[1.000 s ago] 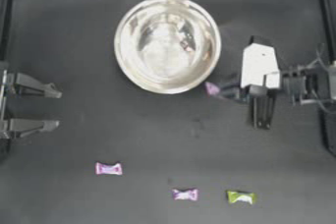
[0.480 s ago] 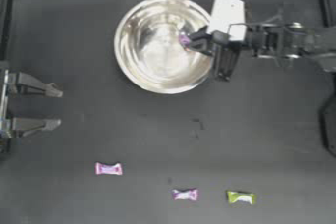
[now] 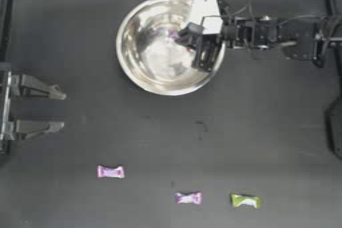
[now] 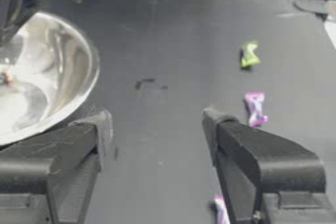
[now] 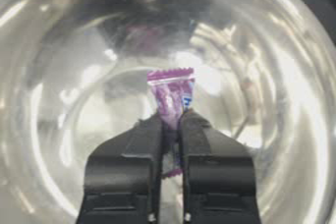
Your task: Put candies in bowl
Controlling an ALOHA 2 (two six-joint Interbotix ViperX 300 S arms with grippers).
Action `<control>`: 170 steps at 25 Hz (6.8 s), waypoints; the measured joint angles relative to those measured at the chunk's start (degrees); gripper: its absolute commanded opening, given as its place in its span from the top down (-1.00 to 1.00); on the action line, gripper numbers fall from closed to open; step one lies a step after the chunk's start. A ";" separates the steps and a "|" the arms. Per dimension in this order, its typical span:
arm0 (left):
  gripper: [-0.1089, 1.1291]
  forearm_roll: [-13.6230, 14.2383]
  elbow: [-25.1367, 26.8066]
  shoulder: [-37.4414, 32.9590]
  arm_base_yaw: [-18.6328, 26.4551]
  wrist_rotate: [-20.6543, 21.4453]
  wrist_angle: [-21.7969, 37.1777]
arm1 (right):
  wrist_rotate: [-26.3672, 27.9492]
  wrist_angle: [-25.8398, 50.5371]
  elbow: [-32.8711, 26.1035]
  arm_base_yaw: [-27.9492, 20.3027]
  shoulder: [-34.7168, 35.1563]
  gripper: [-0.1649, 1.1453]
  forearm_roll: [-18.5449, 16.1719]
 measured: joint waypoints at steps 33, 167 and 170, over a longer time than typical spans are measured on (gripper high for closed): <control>-0.64 -0.09 0.00 0.00 0.00 0.00 0.00 | 0.88 -14.15 26.72 19.25 -43.33 -0.77 11.87; 0.57 27.33 -50.36 68.47 20.39 -7.73 13.62 | 0.88 -18.72 39.20 24.17 -57.22 -0.77 16.26; 0.26 27.33 -50.54 70.05 20.65 -7.73 13.10 | 0.79 -18.72 39.20 24.08 -57.22 -0.77 16.26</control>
